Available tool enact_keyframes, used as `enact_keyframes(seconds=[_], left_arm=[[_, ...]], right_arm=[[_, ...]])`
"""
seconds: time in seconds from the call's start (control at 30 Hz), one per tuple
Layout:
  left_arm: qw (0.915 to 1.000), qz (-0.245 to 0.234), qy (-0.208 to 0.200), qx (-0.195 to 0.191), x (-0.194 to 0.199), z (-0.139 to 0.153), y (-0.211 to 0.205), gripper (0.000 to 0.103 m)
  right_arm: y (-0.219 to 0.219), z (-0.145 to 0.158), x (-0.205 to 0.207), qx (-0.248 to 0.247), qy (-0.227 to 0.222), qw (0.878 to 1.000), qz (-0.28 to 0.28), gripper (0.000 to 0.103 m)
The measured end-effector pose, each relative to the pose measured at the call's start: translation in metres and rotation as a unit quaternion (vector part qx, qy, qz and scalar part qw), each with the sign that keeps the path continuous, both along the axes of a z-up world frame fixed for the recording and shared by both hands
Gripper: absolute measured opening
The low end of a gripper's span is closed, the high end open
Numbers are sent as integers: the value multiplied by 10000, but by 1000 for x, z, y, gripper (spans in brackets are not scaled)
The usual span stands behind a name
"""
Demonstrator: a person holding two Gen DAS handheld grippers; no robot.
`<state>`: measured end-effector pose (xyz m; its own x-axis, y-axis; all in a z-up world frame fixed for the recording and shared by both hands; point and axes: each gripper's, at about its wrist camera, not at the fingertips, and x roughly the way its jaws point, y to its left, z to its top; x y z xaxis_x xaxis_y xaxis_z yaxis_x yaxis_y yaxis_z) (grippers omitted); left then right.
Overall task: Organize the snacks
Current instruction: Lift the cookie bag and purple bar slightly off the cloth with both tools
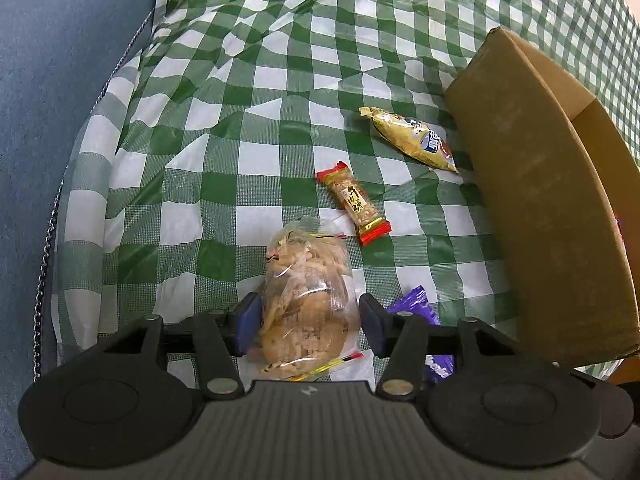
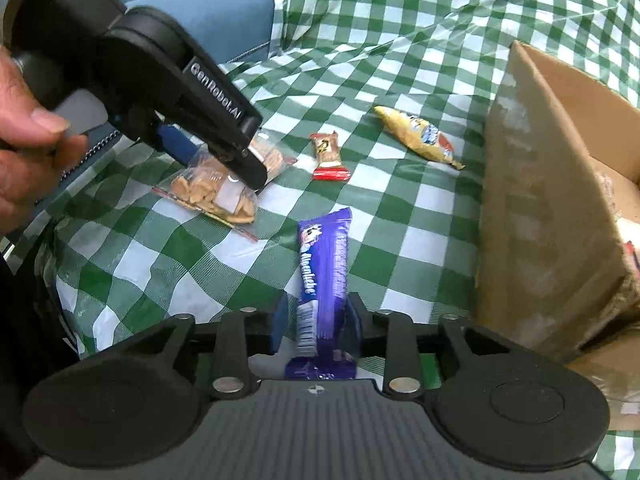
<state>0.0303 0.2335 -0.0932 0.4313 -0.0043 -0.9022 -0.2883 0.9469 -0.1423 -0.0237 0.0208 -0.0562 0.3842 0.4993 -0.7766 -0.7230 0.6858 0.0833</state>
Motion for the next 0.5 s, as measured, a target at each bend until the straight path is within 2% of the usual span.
enact_keyframes(seconds=[0.1, 0.3, 0.4, 0.5], left_arm=[[10000, -25, 41, 23, 1, -2, -1, 62], [9998, -108, 156, 93, 5, -7, -4, 66], [9995, -163, 219, 148, 6, -10, -6, 66], [9996, -157, 176, 168, 6, -9, -5, 63]], right_arm=[[5, -3, -1, -55, -27, 10000, 44, 42], [10, -9, 0, -122, -29, 9999, 78, 42], [10, -9, -1, -88, -55, 9999, 132, 24], [10, -6, -4, -80, -206, 9996, 166, 23]])
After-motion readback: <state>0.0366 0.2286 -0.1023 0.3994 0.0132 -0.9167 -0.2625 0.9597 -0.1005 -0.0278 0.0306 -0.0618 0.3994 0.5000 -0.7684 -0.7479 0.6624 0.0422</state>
